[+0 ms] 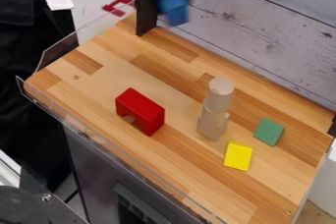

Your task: Put the blue rectangle on top of the cylinder.

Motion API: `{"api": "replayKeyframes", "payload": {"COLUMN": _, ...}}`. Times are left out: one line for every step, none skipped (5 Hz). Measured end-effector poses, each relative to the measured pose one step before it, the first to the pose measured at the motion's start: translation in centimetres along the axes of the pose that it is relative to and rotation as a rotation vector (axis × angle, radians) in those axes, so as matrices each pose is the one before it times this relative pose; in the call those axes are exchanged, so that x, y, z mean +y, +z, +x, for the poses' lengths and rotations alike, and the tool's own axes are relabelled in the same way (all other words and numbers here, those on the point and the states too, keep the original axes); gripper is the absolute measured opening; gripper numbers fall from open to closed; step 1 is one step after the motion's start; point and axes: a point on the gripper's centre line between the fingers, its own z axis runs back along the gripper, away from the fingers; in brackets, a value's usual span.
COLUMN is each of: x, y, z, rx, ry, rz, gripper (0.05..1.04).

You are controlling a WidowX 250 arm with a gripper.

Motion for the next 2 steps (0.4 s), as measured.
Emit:
{"api": "replayKeyframes", "payload": {"x": -5.239, "y": 1.894, "z": -2.228, "rx": 0.0649, "ry": -0.2286, "rz": -0.0003, "gripper": 0.562}}
{"api": "replayKeyframes", "payload": {"x": -4.167, "y": 0.219, "z": -3.73, "rx": 0.1461, "ry": -0.2272, "rz": 0.0085, "gripper": 0.562}}
